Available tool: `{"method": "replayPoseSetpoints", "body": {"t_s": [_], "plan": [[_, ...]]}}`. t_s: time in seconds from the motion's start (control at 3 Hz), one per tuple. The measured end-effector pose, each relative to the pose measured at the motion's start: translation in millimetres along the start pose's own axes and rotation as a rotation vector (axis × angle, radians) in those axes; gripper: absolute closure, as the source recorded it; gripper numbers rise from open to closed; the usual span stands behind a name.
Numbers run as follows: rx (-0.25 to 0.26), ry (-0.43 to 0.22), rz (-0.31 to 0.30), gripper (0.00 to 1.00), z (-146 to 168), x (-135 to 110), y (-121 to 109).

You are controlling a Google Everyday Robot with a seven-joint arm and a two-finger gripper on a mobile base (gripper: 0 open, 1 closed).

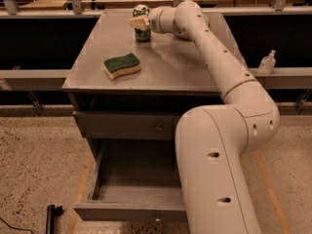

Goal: Move green can near sponge

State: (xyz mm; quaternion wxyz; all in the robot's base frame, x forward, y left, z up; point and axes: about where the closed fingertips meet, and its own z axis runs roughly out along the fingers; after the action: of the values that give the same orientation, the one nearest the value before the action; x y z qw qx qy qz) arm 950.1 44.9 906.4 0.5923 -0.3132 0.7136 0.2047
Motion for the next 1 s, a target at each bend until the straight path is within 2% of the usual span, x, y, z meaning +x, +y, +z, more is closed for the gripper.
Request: {"method": "replayPoseSetpoints", "body": {"t_s": [0.33, 0.67, 1.0], "plan": [[-0.005, 0.003, 0.009, 0.73, 3.2, 2.2, -2.9], [-0.065, -0.015, 0.018, 0.96, -15.0, -12.2, 3.9], [-0.149, -0.019, 0.022, 1.00, -49.3, -30.6, 17.7]]}}
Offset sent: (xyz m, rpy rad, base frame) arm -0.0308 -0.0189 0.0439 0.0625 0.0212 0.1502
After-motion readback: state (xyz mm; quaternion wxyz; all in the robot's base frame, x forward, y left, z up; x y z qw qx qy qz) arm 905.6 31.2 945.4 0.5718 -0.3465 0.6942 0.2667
